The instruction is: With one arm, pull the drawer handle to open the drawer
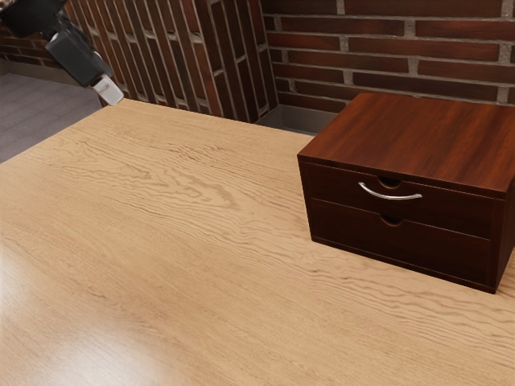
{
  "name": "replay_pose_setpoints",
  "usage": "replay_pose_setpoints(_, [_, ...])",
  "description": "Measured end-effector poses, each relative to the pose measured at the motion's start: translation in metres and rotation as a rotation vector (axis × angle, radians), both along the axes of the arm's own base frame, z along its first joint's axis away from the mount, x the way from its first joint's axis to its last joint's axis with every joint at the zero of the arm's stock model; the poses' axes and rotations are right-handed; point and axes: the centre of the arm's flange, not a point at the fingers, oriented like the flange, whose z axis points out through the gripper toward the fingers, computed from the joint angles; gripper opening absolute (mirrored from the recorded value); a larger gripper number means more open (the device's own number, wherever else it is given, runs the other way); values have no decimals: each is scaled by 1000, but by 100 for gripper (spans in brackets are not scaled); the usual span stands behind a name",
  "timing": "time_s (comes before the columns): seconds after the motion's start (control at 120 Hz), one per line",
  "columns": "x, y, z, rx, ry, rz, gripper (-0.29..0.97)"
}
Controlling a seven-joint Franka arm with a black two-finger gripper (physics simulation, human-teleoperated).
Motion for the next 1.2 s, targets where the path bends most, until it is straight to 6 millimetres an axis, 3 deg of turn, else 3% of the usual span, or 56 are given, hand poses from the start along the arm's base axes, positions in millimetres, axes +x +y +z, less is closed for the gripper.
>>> replay_pose_setpoints(0.083, [8, -19, -11, 41, 10, -185, 68])
replay_pose_setpoints(0.225, [14, -20, -21, 103, 3, -391, 68])
replay_pose_setpoints(0.392, [60, -28, -63, 167, 19, -577, 68])
replay_pose_setpoints(0.475, [86, -28, -92, 203, 15, -632, 68])
replay_pose_setpoints(0.533, [105, -27, -126, 215, 28, -664, 68])
replay_pose_setpoints(0.642, [123, -13, -173, 243, 14, -691, 68])
replay_pose_setpoints(0.708, [128, -1, -180, 259, -28, -691, 68])
replay_pose_setpoints(0.792, [133, 2, -172, 279, -102, -693, 68])
replay_pose_setpoints(0.875, [140, -24, -157, 305, -176, -732, 68])
replay_pose_setpoints(1.058, [158, -126, -167, 336, -236, -894, 68])
replay_pose_setpoints(1.117, [160, -138, -170, 344, -245, -908, 66])
replay_pose_setpoints(1.2, [168, -136, -177, 351, -252, -895, 59])
